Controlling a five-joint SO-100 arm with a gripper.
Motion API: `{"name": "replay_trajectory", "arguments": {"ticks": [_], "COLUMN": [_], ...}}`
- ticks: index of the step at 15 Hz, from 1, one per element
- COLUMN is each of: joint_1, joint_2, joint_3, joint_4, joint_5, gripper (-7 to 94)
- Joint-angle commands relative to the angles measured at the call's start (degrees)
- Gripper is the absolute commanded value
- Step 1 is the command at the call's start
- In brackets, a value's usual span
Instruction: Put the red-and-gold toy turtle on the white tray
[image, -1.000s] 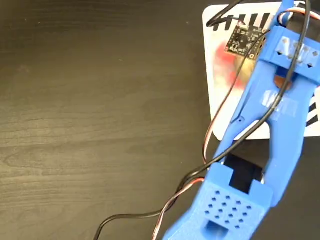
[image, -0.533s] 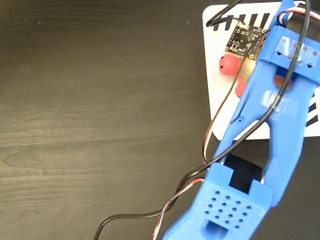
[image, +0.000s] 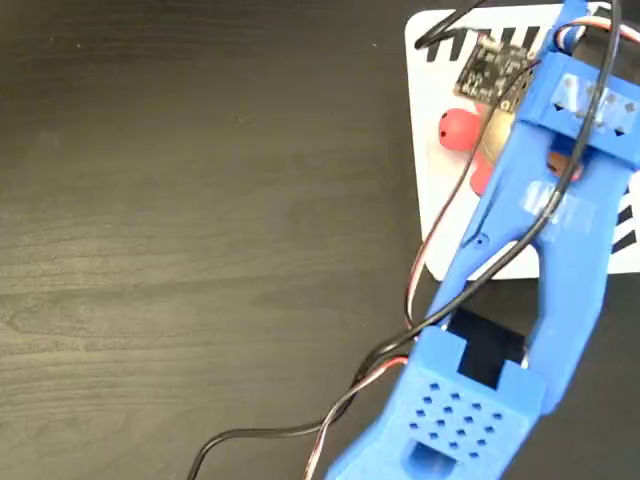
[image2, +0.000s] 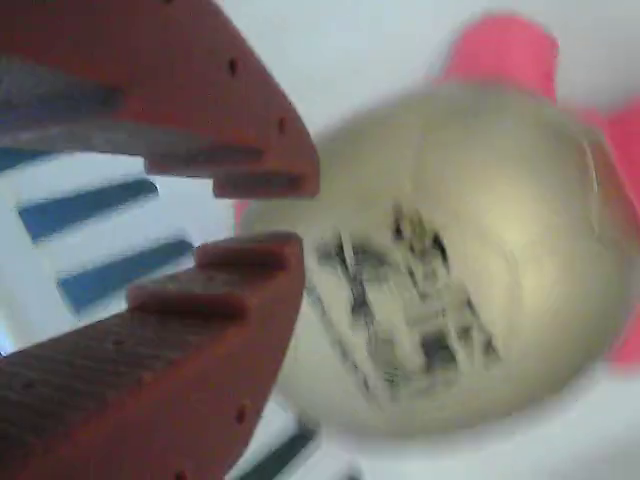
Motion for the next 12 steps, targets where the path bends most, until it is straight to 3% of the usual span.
{"name": "replay_trajectory", "arguments": {"ticks": [1, 5, 12], "joint_1": [-2.37, -13.18, -32.52], "joint_2": [15.64, 32.26, 57.13], "joint_3": [2.11, 4.92, 44.12], "joint_4": [-3.34, -5.8, -33.49], "joint_5": [1.32, 3.16, 6.68], "gripper": [0, 0, 0]}}
